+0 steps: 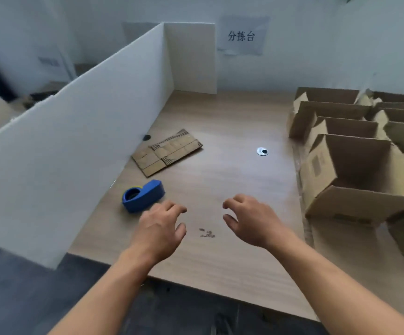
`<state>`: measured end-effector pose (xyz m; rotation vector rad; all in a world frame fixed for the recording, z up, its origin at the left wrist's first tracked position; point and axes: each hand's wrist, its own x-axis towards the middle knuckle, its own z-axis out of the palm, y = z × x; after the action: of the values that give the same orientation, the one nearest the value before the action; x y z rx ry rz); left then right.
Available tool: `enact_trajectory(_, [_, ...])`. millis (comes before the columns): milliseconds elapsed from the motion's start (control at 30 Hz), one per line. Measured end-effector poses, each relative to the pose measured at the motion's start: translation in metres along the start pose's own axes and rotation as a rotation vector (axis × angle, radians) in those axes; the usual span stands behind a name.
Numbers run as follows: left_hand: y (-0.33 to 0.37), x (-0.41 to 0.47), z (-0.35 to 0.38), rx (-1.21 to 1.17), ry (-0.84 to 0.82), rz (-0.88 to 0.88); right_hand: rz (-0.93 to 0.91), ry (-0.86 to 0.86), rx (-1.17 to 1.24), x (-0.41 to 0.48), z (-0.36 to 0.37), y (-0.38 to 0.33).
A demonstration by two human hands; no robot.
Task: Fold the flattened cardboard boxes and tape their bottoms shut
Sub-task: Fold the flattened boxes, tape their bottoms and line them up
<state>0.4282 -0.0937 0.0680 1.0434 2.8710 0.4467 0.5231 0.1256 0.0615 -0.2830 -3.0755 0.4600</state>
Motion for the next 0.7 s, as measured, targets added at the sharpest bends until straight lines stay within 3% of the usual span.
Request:
enact_trajectory(467, [-0.174,0.150,-0.014,0.190,-0.230,-0.205,-0.084,-0.171,-0.126,0.240,0.050,-0.034])
enact_trajectory(700, [-0.239,0.249,0.028,0.113,-0.294,-0.242,0.129,-0.287,0.055,0.339,0.085,-0.017])
